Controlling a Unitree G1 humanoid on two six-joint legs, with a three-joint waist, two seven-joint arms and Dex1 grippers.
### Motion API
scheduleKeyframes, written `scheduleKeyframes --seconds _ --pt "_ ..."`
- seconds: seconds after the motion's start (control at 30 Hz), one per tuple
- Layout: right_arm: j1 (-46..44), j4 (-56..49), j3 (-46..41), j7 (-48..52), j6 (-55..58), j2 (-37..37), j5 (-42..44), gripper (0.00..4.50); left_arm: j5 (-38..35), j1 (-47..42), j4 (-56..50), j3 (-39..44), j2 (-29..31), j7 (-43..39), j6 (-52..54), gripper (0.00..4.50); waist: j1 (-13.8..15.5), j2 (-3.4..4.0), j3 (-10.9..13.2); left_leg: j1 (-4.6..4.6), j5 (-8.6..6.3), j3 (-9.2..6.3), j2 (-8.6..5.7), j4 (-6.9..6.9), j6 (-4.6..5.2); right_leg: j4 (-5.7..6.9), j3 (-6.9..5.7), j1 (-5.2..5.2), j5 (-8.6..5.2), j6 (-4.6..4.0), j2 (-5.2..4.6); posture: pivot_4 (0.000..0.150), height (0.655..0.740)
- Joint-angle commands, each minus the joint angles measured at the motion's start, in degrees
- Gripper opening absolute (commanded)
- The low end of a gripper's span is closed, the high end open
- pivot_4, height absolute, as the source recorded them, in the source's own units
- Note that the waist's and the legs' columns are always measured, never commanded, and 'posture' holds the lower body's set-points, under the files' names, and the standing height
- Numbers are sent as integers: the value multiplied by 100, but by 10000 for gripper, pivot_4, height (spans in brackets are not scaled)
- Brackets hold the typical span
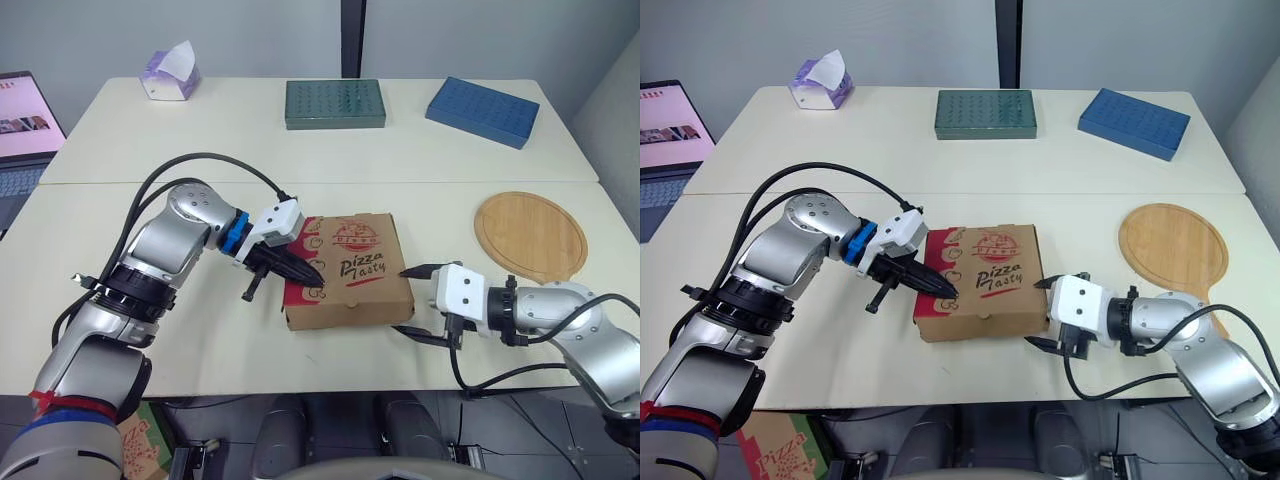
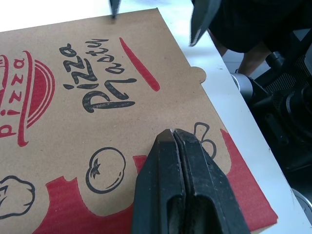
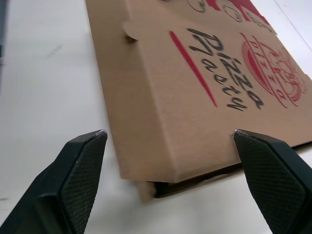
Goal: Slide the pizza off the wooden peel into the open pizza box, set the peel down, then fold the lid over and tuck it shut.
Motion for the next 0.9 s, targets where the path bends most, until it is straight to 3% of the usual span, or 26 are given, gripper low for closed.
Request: scheduleKeyframes --seconds 0.03,0.37,0.53,0.9 --pt "-164 -46 -115 -71 -127 96 -41 44415 -35 -51 -65 110 31 -41 45 0 3 0 0 0 0 -1 0 0 0 0 -1 0 0 0 0 1500 7279" --pt "-332 -81 -260 -68 10 247 135 44415 -155 -105 -166 163 62 -41 201 0 4 0 0 -1 0 -2 0 0 0 0 -1 0 0 0 0 1500 7279" --pt "-155 -481 -262 294 285 -70 476 44415 -187 -201 -185 175 119 -41 193 0 6 0 0 -2 0 -2 0 -1 0 0 -2 0 0 0 0 1500 7279" --pt "-414 -117 -8 -123 -29 228 -157 44415 -191 -367 -78 134 187 -41 69 0 4 -1 1 -3 0 -1 0 -1 0 -2 -1 -2 0 0 0 1500 7279"
